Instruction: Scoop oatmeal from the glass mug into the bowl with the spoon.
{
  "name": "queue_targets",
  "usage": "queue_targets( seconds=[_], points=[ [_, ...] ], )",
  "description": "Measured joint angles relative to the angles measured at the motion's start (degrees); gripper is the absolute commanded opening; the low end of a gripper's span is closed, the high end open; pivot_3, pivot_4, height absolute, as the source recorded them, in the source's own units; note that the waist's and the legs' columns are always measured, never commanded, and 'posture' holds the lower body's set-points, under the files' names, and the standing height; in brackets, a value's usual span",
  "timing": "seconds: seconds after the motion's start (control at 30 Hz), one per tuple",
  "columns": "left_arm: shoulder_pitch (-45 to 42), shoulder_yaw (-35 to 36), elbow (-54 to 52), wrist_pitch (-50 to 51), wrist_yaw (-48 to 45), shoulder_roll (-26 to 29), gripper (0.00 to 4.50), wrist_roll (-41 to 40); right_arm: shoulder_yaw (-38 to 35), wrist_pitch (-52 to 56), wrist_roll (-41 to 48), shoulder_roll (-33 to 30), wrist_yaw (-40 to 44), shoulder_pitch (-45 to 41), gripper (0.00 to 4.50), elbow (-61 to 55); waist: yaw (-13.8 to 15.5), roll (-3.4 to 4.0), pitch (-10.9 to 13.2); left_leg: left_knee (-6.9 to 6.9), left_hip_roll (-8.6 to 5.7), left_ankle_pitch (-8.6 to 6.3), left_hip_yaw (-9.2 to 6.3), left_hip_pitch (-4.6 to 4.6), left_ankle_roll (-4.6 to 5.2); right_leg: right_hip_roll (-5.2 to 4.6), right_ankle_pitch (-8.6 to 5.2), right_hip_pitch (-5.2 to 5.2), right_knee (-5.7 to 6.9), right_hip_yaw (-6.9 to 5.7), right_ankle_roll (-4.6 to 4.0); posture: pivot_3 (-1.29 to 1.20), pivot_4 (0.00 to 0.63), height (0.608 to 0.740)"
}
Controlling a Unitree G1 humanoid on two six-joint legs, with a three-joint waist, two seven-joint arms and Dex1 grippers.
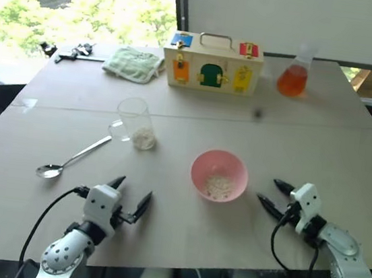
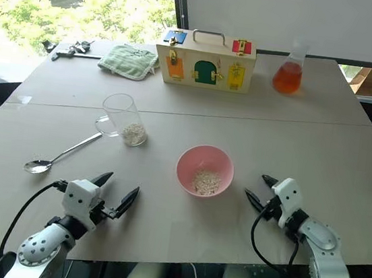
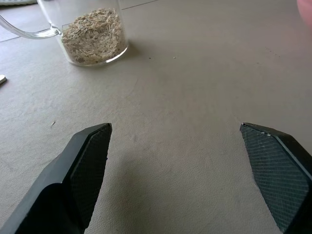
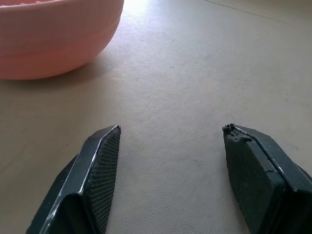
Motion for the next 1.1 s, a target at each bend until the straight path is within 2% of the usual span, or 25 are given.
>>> queue_targets(
  seconds=[0.9,1.1],
  points=[
    [-0.2,0.0,0.1,0.0,-0.8,0.1,4.43,0.0,-0.7,-1.6,1.2,-1.6,1.1,0.1,3.36,1.6,0.2,-0.02,0.0,0.03,-0.04,0.01,0.02,0.0,0.01,-0.01,0.0,0.02,0.0,0.0,0.0,0.0,0.15,0.74],
    [-1.5,0.8,0.8,1.0,-1.9,1.6,4.43,-1.2,-1.7,-1.6,1.9,-5.2,3.1,1.0,3.36,1.0,0.4,0.0,0.1,0.05,-0.04,0.01,0.0,0.0,0.02,0.03,0.0,0.02,0.01,-0.03,0.0,0.0,0.15,0.74]
  ],
)
